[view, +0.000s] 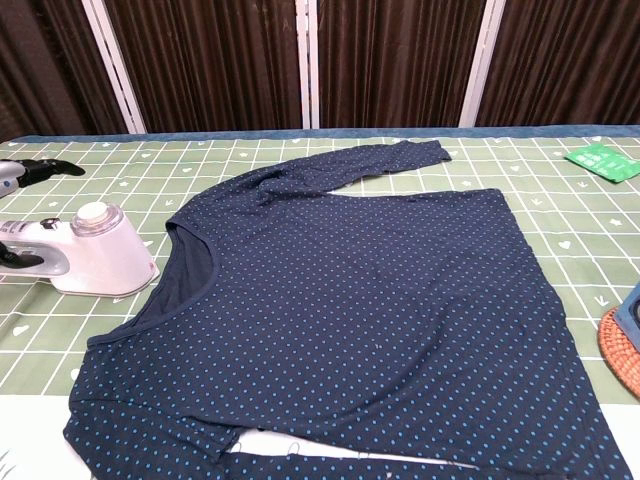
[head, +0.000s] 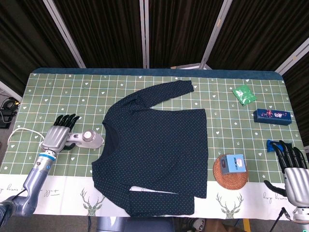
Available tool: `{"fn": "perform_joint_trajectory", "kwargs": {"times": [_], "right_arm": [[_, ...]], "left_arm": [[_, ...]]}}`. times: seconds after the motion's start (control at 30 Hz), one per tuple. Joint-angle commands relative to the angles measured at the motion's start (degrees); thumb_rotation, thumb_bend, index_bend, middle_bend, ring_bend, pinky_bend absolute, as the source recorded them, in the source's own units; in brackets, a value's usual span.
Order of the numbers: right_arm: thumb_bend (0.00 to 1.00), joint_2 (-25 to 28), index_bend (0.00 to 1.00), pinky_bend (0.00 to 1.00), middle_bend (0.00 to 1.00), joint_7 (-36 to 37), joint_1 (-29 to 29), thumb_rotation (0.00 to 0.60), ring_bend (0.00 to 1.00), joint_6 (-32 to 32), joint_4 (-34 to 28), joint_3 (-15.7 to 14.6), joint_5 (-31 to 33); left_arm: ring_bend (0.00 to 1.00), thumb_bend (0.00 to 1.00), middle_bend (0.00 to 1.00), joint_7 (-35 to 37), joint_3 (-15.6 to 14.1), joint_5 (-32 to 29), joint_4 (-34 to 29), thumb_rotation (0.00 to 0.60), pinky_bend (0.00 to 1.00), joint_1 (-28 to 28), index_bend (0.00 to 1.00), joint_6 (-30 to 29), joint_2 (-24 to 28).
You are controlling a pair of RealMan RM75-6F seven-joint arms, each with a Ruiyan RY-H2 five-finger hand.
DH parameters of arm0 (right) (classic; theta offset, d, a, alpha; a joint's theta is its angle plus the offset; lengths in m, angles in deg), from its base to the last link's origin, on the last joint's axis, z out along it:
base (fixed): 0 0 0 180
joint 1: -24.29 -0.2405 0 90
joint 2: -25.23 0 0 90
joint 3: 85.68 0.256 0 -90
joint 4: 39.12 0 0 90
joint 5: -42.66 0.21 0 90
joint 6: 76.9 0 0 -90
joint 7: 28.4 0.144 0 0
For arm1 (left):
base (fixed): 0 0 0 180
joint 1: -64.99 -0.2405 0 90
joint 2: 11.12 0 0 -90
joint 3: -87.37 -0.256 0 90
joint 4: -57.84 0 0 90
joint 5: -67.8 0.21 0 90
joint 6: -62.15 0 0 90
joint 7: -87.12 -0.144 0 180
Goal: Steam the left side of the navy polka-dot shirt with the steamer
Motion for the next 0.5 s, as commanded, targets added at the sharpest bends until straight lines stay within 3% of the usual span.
{"fn": "perform_joint_trajectory", "kwargs": {"times": [0.03,0.33,0.43,0.5], "right_arm": [[0.00,0.0,0.00,0.00,0.00,0.0,-0.1,0.600,0.00,0.2,0.0,0.0,0.2],[0.00,-0.1,0.00,0.00,0.00,-0.3,-0.3,0.600,0.00,0.6,-0.2,-0.1,0.4],[0.00,0.0,0.00,0.00,0.00,-0.2,-0.3,0.600,0.00,0.6,-0.1,-0.1,0.5],[0.00,0.0,0.00,0.00,0.00,-0.1,-0.3,0.600,0.00,0.7,-0.1,0.0,0.7]], "left_arm": [[0.00,0.25,0.00,-0.7,0.2,-0.9,0.8,0.600,0.00,0.8,0.00,0.8,-0.7],[0.00,0.28,0.00,-2.6,0.6,-4.1,3.5,0.600,0.00,2.9,0.00,3.0,-3.0],[0.10,0.30,0.12,-3.3,0.8,-4.8,4.5,0.600,0.05,3.3,0.01,3.2,-3.4],[0.21,0.31,0.25,-4.0,0.7,-5.1,5.3,0.600,0.14,3.7,0.10,3.3,-3.7]]}}
